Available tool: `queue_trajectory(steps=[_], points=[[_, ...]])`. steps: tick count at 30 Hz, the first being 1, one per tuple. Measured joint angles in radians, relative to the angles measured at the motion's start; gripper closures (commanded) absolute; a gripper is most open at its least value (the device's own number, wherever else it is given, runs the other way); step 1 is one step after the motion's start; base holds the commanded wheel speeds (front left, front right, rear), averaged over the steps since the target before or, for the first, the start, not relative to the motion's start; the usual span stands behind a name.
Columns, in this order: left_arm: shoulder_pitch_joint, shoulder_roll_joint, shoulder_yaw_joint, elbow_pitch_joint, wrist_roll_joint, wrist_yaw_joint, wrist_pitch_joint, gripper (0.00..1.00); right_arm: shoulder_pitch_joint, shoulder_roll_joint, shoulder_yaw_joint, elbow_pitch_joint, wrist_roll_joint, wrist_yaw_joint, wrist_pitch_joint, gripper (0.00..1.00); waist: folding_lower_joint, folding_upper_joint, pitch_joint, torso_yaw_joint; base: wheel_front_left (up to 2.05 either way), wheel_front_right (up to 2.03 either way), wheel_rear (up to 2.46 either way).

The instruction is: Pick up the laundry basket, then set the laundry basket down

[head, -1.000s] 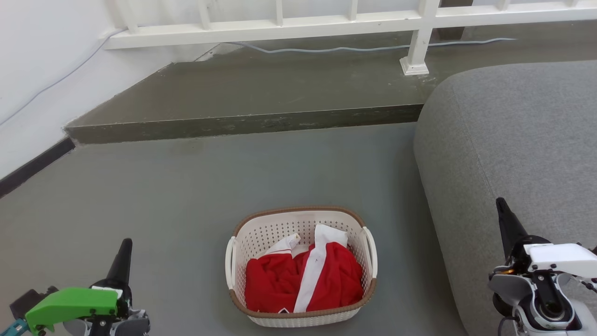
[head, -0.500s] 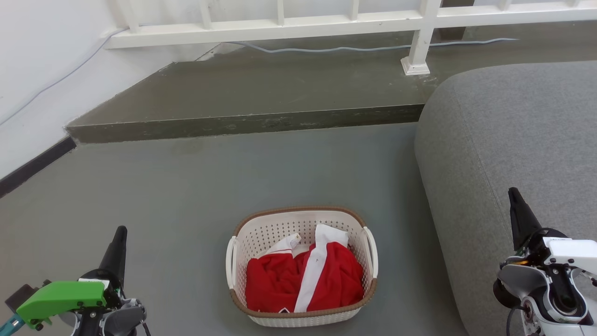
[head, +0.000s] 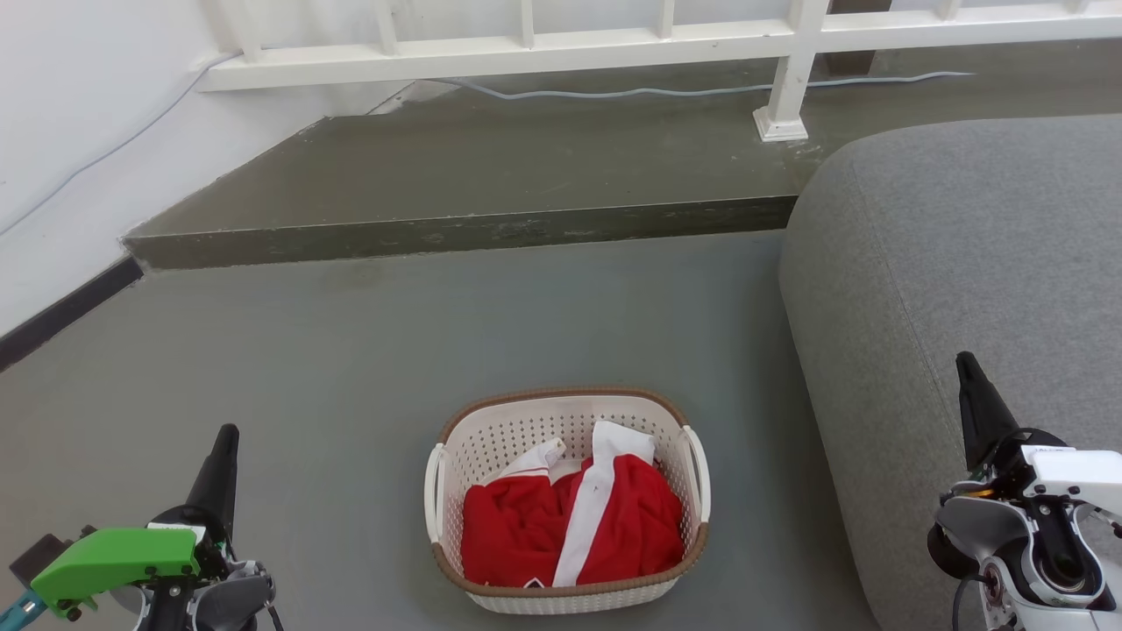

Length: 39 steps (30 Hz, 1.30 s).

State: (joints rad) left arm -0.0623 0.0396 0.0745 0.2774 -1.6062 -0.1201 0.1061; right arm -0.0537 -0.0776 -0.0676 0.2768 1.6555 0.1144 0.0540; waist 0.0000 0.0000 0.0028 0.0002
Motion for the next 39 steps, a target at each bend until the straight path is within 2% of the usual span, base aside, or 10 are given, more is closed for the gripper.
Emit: queue_trajectory(steps=[39], points=[[0.000, -0.001, 0.002, 0.000, 0.000, 0.000, 0.000, 1.00, 0.000, 0.000, -0.003, 0.003, 0.000, 0.002, 0.004, 1.00, 0.0000, 0.0000, 0.000, 0.000, 0.00, 0.00, 0.00]])
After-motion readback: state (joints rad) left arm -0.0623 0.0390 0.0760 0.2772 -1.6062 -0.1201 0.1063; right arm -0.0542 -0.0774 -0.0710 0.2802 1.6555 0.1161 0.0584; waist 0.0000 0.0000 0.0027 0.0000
